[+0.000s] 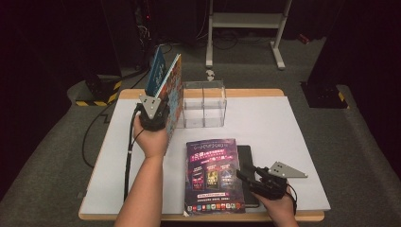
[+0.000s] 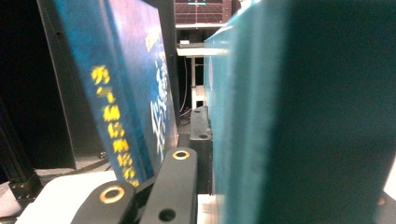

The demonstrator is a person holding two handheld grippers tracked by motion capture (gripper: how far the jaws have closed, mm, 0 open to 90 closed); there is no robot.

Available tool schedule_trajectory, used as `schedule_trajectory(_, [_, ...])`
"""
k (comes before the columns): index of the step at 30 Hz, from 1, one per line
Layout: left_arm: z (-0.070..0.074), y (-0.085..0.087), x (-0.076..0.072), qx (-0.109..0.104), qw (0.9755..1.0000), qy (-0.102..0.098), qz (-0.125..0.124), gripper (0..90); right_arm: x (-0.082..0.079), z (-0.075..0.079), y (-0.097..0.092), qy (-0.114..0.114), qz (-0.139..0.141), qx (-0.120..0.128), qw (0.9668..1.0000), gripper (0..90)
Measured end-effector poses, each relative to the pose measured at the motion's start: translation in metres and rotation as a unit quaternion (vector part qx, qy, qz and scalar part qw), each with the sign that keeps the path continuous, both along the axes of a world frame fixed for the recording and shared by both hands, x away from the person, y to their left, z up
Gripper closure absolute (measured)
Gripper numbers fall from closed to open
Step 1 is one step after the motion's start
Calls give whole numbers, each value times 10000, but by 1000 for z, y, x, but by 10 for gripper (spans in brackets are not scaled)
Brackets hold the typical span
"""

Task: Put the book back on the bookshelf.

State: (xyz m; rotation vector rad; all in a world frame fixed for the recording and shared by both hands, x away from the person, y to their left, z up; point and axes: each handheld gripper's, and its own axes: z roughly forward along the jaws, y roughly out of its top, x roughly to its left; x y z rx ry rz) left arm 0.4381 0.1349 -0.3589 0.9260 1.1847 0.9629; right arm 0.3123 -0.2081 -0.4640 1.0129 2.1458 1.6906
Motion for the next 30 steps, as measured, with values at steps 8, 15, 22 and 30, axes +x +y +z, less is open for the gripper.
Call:
schedule_trajectory(8, [-8, 4, -10, -22, 10000, 49, -32, 805, -1, -1, 3, 3, 32, -25, 10000, 527])
schedule_trajectory(15, [-14, 5, -19, 37, 9999, 128, -83, 802, -2, -2, 5, 12, 61, -83, 9999, 525])
schedule_trajectory(22, [-18, 7, -23, 69, 9997, 150, -152, 795, -2, -3, 6, 18, 64, -103, 9999, 525])
schedule_trajectory(30, [-18, 13, -26, 60, 9991, 246, -337, 776, -2, -4, 5, 53, 69, -113, 9999, 525])
